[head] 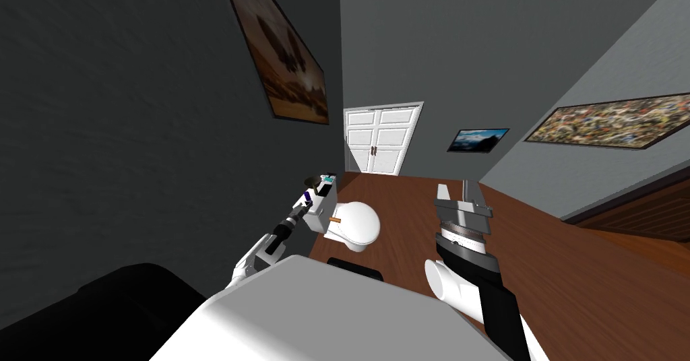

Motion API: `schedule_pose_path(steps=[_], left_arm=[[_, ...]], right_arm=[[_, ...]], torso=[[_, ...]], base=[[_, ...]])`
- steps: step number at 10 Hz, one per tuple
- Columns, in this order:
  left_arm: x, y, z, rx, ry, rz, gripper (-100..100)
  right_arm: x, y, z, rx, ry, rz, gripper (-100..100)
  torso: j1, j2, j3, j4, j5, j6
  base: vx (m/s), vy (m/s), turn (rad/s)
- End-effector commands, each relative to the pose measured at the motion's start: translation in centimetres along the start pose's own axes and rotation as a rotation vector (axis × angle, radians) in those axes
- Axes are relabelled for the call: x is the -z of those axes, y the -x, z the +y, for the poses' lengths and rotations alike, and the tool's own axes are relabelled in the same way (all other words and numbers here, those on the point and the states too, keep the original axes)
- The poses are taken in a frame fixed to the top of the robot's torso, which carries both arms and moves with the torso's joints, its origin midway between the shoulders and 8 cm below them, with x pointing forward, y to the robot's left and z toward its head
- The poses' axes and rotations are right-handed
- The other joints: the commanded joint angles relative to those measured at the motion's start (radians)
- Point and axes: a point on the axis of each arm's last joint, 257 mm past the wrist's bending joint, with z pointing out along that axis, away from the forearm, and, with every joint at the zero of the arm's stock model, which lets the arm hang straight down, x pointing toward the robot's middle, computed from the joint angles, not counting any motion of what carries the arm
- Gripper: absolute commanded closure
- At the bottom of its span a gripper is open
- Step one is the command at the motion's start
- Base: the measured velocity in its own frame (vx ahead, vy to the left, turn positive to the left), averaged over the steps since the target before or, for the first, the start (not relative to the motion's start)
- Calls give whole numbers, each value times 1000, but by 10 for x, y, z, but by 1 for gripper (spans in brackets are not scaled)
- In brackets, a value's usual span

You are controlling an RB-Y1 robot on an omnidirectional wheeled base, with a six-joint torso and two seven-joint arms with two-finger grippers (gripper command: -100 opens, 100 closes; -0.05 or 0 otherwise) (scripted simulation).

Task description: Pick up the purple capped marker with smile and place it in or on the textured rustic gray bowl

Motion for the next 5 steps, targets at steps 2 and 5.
schedule_pose_path(steps=[2,5], left_arm=[[6,8,23,-46,44,24,-100],[14,20,47,-98,91,48,-100]], right_arm=[[0,0,0,0,0,0,0],[0,0,0,0,0,0,0]], torso=[[1,0,0,0,0,0],[0,-1,0,0,0,0]], base=[[32,-69,-13],[40,-82,-12]])
